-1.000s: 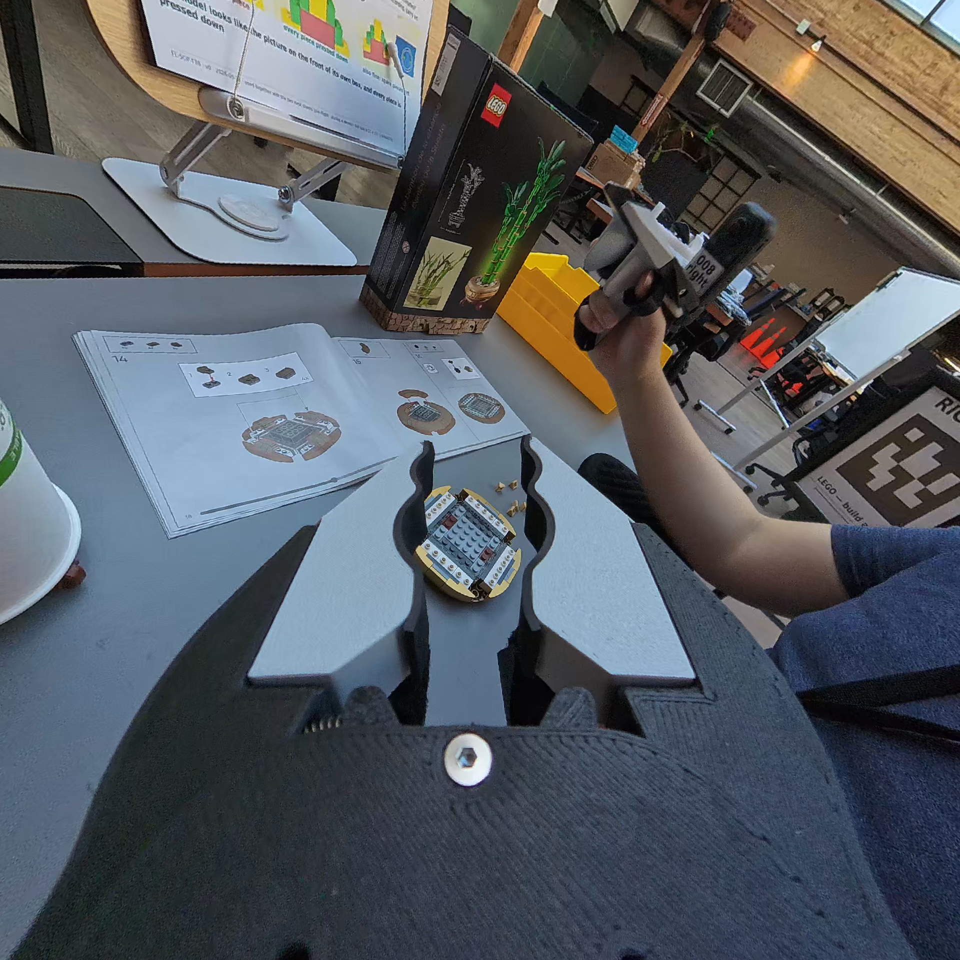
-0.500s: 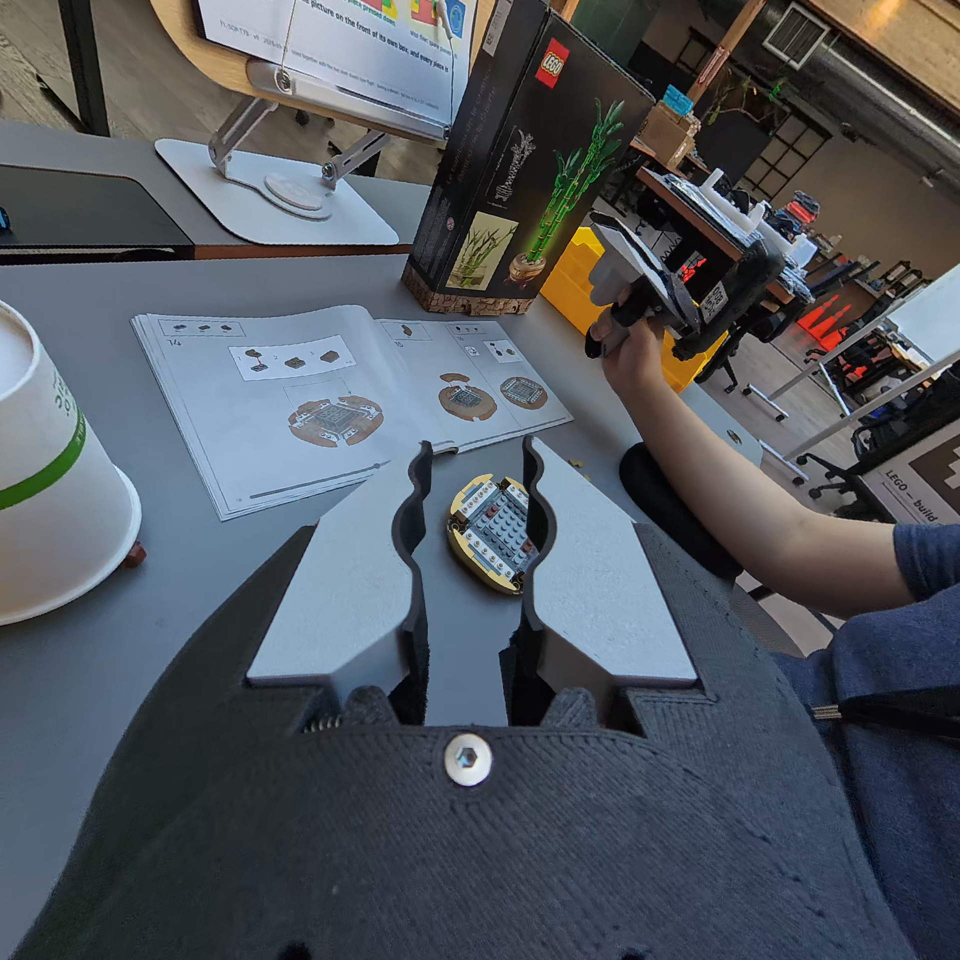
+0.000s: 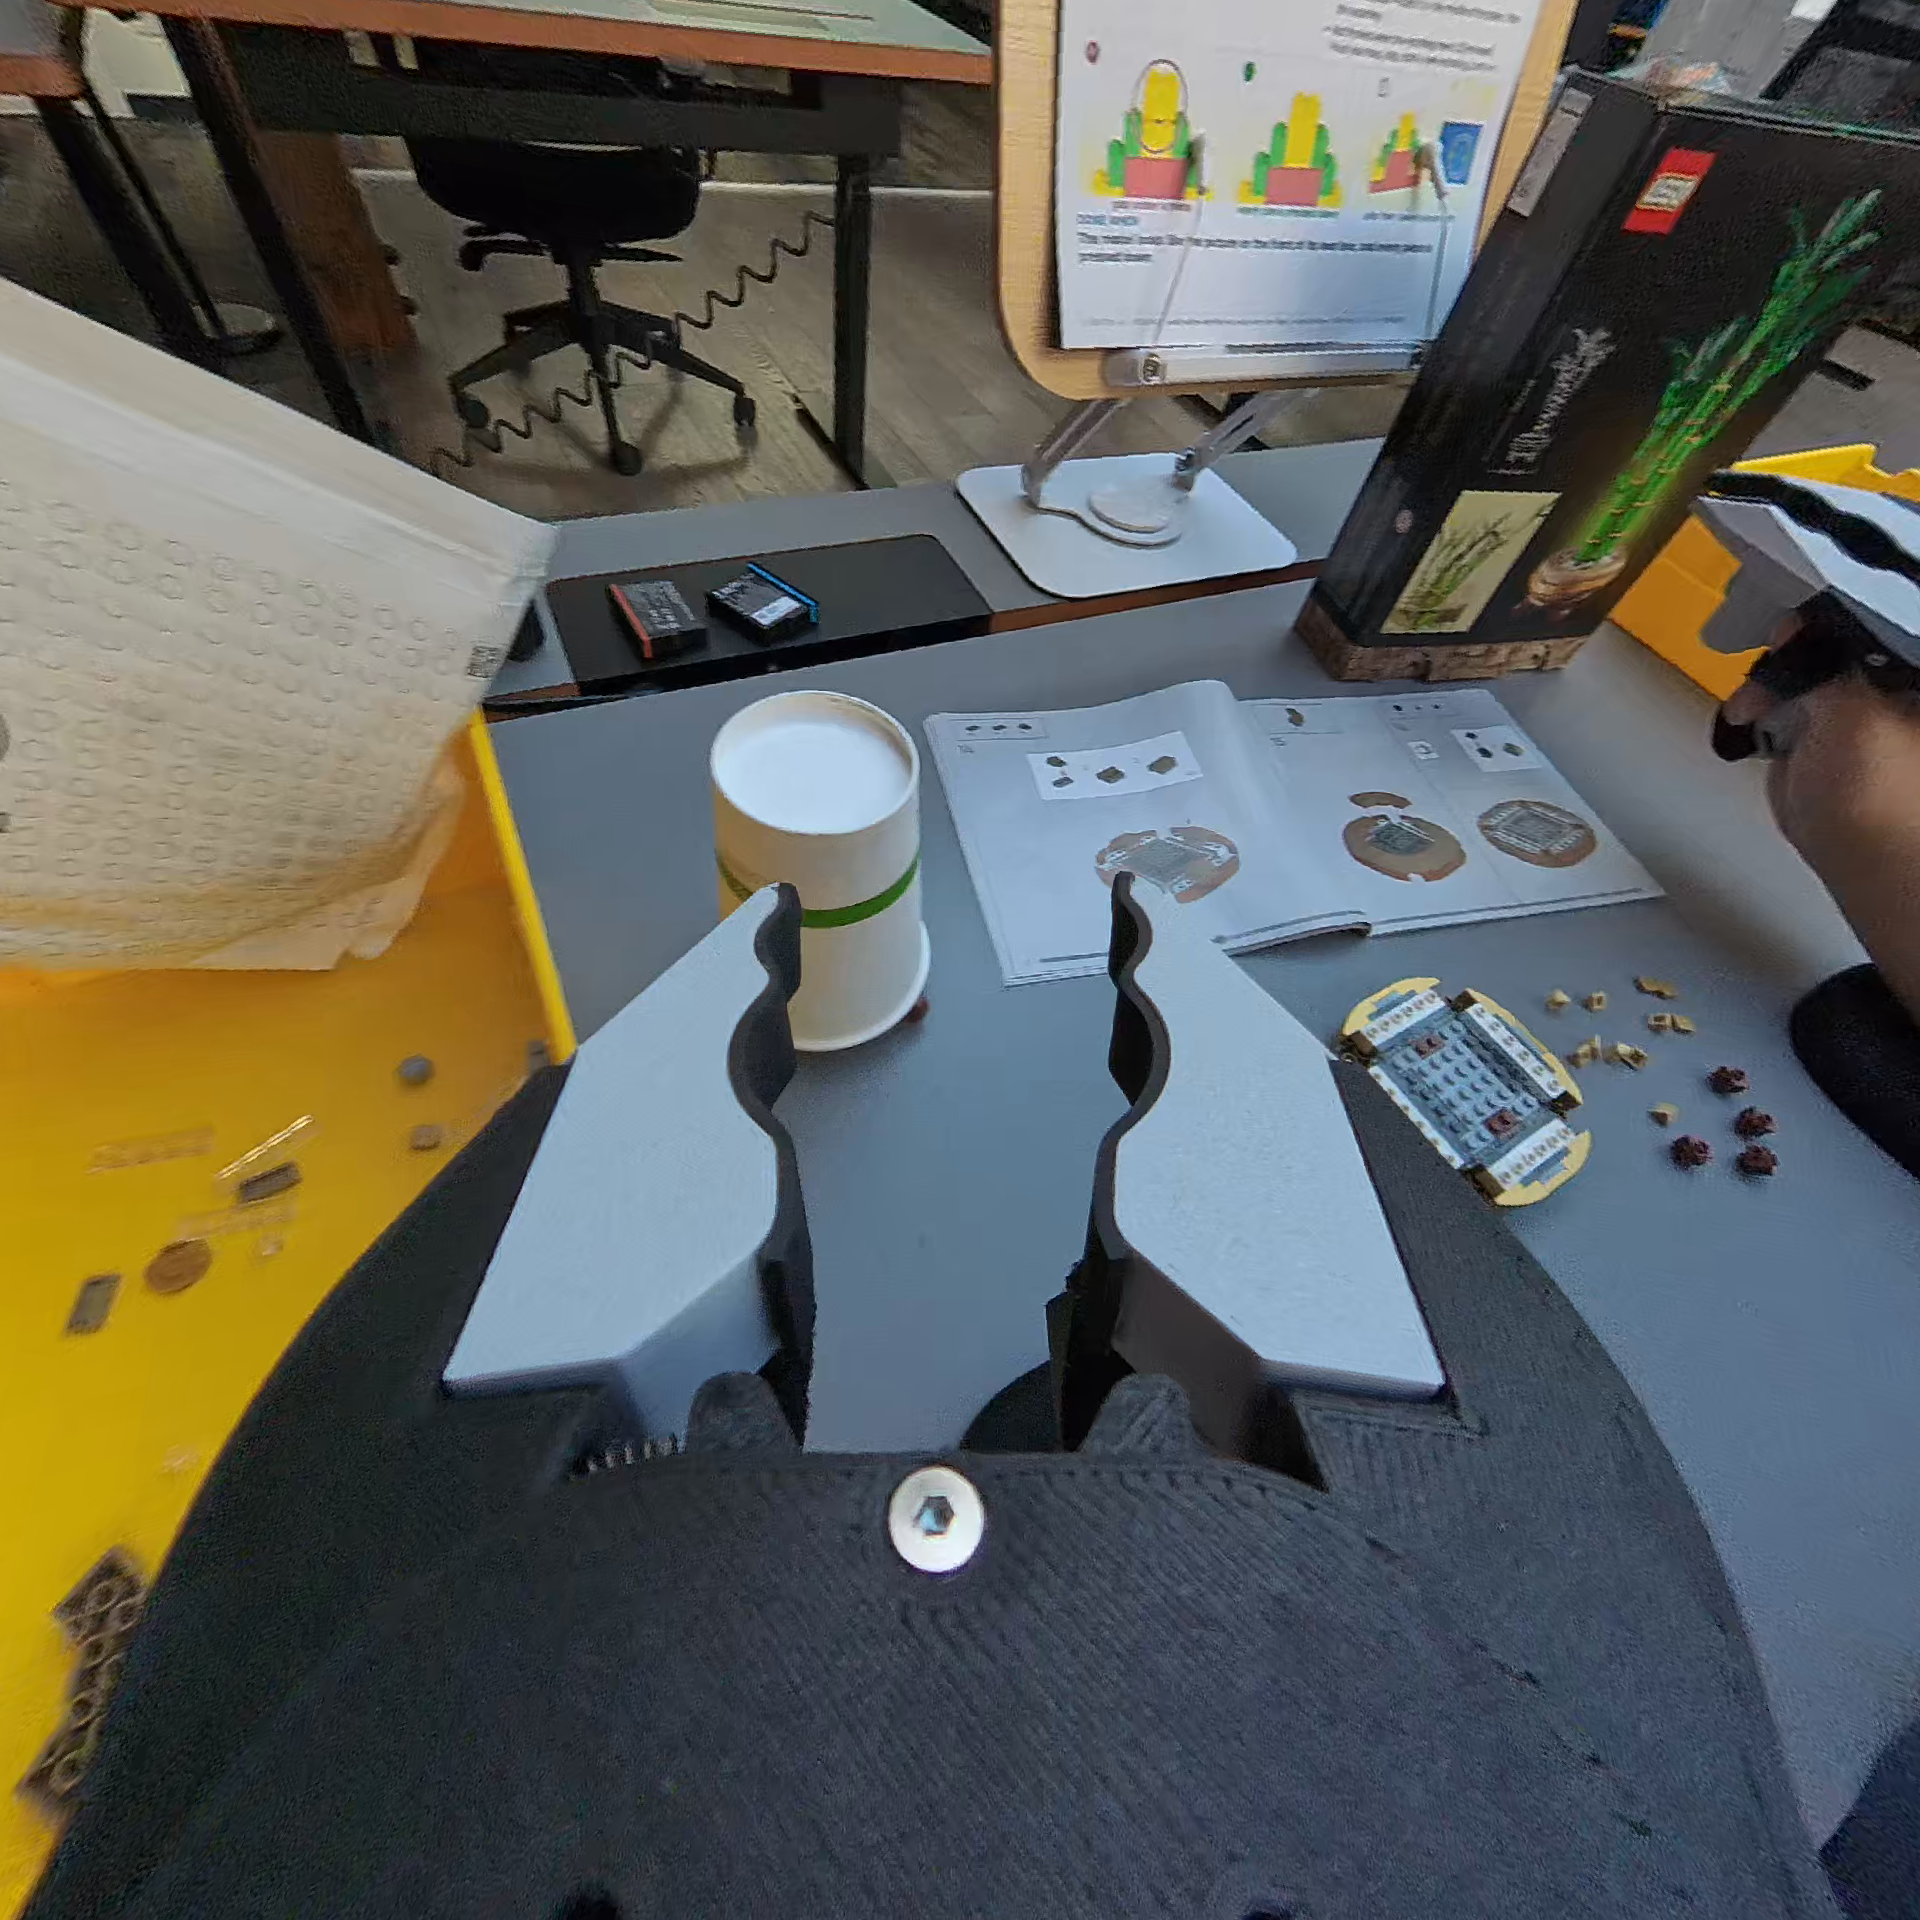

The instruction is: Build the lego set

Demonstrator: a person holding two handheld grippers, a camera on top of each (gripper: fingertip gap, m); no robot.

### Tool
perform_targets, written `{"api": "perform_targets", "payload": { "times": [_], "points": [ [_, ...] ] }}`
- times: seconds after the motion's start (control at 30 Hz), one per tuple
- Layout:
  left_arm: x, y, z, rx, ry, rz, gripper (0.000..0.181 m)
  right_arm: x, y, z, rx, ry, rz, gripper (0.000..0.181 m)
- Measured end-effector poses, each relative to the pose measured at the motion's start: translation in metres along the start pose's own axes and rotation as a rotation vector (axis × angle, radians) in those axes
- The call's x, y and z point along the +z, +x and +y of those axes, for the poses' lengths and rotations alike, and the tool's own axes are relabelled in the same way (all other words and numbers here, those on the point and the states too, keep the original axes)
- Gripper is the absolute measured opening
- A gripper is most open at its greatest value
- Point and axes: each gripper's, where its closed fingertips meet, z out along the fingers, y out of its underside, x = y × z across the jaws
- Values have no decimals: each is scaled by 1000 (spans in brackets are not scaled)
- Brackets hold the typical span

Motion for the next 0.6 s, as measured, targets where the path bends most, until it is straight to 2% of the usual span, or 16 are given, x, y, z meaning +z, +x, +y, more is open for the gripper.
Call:
{"api": "perform_targets", "payload": {
  "times": [0.2, 0.3, 0.5, 0.6],
  "points": [
    [-44, -65, -7, -20, -3, -168, 57, -3, 7, 1, 7, 0, 31, 13],
    [-59, -93, 1, -53, -37, -209, 54, -2, 6, 3, 2, -7, 29, 12],
    [-81, -142, 24, -52, -142, -248, 36, -1, 2, 6, -5, -16, 22, 12],
    [-87, -161, 37, -52, -217, -264, 35, -1, 2, 7, -5, -17, 24, 12]
  ]
}}
